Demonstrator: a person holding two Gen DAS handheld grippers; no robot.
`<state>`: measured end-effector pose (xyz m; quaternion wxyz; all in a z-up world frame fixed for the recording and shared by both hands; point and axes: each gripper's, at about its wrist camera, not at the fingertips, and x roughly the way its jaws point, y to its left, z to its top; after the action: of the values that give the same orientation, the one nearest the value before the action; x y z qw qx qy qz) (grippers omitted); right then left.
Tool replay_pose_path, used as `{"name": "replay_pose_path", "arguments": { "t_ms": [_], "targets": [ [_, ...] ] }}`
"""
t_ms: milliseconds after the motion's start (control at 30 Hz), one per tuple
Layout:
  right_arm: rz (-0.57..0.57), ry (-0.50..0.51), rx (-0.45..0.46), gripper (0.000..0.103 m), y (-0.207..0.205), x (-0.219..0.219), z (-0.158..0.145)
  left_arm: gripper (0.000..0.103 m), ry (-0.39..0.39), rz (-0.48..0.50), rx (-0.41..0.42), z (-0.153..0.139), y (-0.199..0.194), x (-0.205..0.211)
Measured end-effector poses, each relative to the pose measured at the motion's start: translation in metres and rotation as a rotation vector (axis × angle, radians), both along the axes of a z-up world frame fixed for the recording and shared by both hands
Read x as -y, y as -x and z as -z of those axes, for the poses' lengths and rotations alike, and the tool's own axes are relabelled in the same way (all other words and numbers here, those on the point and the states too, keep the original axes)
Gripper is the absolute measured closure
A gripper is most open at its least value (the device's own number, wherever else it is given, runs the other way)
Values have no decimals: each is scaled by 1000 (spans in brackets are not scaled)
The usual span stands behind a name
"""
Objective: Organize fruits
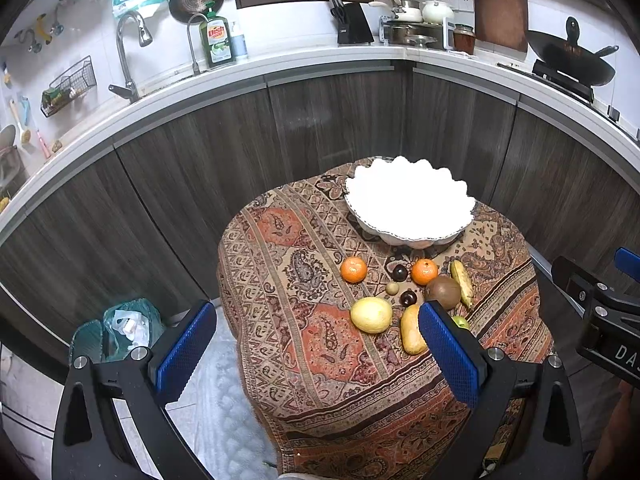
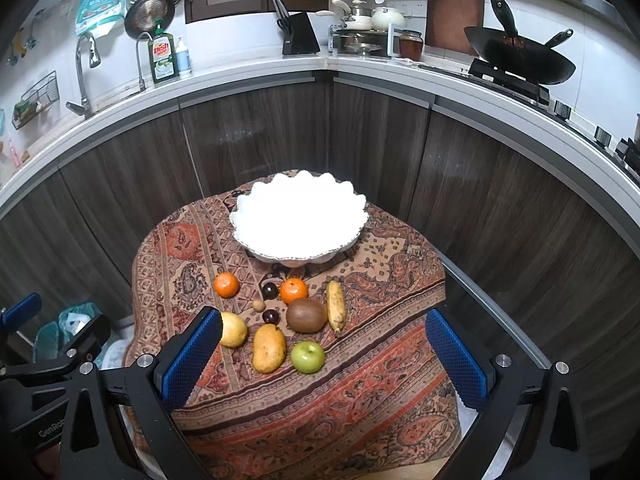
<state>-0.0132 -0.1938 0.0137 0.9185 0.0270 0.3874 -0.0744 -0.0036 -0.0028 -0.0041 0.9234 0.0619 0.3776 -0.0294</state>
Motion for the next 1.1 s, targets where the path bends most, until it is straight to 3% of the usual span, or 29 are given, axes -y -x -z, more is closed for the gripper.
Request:
{"name": "replay_pose_path", "arguments": {
  "t_ms": [1100],
  "targets": [
    [4, -13, -15, 0, 1, 1, 5, 0, -4, 2, -9, 8, -1, 2]
  ]
}}
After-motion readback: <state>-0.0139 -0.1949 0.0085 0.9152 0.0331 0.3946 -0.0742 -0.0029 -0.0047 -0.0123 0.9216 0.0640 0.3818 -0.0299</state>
